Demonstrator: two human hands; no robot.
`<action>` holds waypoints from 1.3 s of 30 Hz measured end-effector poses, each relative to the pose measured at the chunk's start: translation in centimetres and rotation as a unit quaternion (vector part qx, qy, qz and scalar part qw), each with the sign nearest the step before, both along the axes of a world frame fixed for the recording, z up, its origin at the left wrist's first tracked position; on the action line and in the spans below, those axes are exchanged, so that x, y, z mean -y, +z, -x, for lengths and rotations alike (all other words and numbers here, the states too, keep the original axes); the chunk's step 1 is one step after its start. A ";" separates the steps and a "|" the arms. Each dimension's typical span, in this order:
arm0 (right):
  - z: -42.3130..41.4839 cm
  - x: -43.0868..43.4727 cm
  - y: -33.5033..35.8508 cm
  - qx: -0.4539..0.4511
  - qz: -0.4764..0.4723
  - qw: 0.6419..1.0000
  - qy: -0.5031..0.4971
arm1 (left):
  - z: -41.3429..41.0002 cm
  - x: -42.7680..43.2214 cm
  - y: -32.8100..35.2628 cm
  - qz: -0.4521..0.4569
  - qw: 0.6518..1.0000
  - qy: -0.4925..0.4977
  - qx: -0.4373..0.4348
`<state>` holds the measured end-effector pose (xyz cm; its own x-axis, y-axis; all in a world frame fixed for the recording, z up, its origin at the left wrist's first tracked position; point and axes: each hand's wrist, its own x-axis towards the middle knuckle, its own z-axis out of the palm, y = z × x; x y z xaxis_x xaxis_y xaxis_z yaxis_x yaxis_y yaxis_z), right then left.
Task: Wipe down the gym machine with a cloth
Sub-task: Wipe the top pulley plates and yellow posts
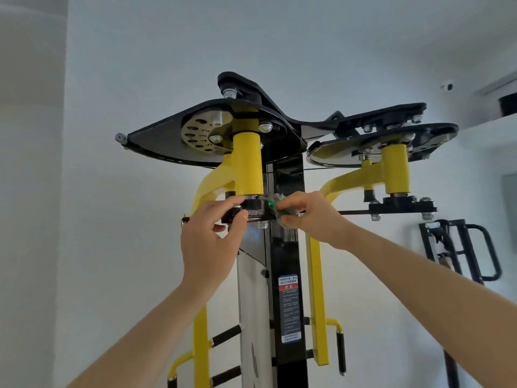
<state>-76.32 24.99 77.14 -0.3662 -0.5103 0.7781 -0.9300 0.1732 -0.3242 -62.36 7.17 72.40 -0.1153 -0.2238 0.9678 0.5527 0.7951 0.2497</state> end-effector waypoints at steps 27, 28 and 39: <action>5.5 -0.3 3.8 -0.066 -0.095 0.982 0.150 | -1.3 -2.5 1.1 0.146 0.926 0.348 0.006; 5.7 -0.1 3.7 -0.080 -0.109 0.979 0.156 | -1.2 -2.9 1.5 0.182 0.906 0.382 0.002; 11.1 -1.5 4.6 -0.111 -0.186 0.976 0.035 | 1.5 -4.7 4.3 0.247 0.829 0.490 0.110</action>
